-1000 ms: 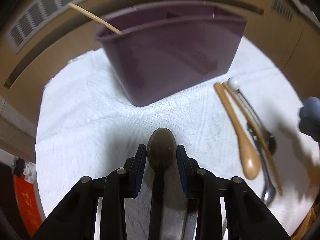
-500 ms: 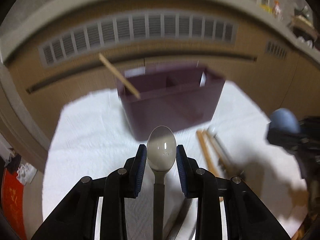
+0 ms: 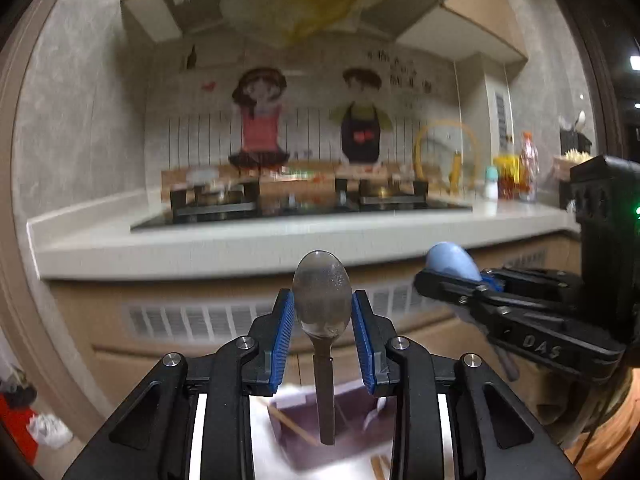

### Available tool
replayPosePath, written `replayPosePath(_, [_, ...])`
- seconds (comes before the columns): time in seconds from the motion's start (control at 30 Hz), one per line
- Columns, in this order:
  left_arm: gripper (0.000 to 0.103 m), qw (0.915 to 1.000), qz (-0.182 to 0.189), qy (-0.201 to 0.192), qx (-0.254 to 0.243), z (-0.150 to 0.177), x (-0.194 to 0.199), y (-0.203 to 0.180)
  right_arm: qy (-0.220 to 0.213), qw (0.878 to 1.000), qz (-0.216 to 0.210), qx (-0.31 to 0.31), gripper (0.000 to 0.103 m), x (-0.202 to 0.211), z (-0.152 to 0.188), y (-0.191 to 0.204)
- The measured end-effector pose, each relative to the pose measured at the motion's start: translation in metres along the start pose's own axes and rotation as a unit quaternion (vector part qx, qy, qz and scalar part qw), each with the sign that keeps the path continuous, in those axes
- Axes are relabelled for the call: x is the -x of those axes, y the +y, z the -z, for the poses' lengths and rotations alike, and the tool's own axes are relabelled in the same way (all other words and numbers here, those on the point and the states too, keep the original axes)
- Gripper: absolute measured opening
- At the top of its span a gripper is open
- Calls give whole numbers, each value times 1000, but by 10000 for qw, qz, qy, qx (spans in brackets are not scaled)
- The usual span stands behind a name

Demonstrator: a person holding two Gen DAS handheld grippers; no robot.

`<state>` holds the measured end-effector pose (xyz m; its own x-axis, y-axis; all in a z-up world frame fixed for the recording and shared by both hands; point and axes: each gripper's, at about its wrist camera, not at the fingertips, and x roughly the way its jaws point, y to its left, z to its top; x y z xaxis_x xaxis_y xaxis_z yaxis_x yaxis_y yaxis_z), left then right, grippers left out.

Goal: Organize utensils
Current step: 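Lift the metal spoon and blue-grey spoon and carry both over the purple caddy, then open both tools to drop the metal spoon and blue-grey spoon into the caddy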

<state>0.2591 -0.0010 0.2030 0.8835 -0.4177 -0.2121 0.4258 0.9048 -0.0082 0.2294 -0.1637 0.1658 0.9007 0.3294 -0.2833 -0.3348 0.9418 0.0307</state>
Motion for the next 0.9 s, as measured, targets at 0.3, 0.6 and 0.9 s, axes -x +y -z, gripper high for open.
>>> replayPosePath(0.3, [31,9992,86,259,278,7,-77,22,-331,9983,-424,-233,10,-51,-12,-29])
replayPosePath(0.6, [31,9921,123,1053,664,86,-146,48,392,9907,-835,-1004,10,-141,37,-69])
replayPosePath(0.9, [31,9857,134,1483,789,132,-167,55,885,9813,-1083,-1320,10,-191,78,-76])
